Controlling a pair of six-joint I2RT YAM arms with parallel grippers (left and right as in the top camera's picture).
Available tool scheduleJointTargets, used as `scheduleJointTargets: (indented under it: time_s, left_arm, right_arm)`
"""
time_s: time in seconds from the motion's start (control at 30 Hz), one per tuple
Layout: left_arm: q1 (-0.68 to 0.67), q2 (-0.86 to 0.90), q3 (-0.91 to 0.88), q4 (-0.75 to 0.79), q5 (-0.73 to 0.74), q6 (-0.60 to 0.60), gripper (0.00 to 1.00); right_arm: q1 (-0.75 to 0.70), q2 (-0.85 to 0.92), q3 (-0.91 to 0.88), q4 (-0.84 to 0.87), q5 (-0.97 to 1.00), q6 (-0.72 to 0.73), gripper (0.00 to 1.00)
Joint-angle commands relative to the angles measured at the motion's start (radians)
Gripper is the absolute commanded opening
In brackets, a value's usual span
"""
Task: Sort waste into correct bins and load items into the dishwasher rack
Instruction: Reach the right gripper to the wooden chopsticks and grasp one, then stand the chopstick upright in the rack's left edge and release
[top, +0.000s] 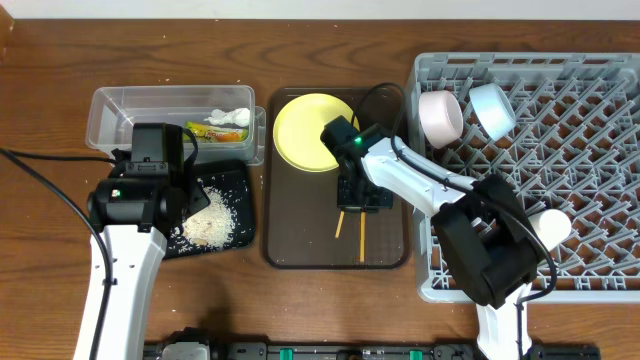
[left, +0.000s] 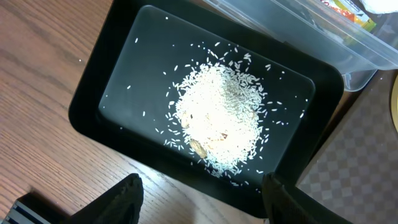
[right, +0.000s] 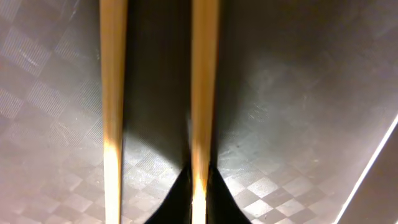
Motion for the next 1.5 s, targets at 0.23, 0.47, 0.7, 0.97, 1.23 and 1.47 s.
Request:
scheduleJointTargets:
  time_s: [0.23, 0.47, 0.7, 0.97, 1.23, 1.47]
  left_arm:
    - [0.005, 0.002, -0.002, -0.008, -0.005, -0.013, 0.64]
    - [0.005, 0.002, -0.002, -0.008, -0.005, -0.013, 0.64]
    - [0.005, 0.002, -0.002, -0.007, -0.005, -0.013, 0.64]
    - [0.005, 0.002, -0.002, -0.007, -0.005, -0.013, 0.64]
    - [0.005, 0.002, -0.002, -0.007, -0.005, -0.013, 0.64]
    - [0.005, 0.002, -0.002, -0.008, -0.005, -0.013, 0.64]
  right_arm:
    - [-0.034, -0.089, -0.013, -0.051, -0.004, -0.084, 0.01]
    - [-0.103, -0.342, -0.012, -0.106, 0.002, -0.325, 0.01]
    - [-0.218, -0.484, -0.012, -0.234, 0.049, -0.400, 0.01]
    - [-0.307, -0.478, -0.114, -0.250, 0.053, -0.444, 0.01]
    - [-0.327, -0.478, -0.237, -0.132, 0.057, -0.444, 0.13]
    - [-0.326, -0.480, -0.159, -0.105, 0.055, -0.447, 0.47]
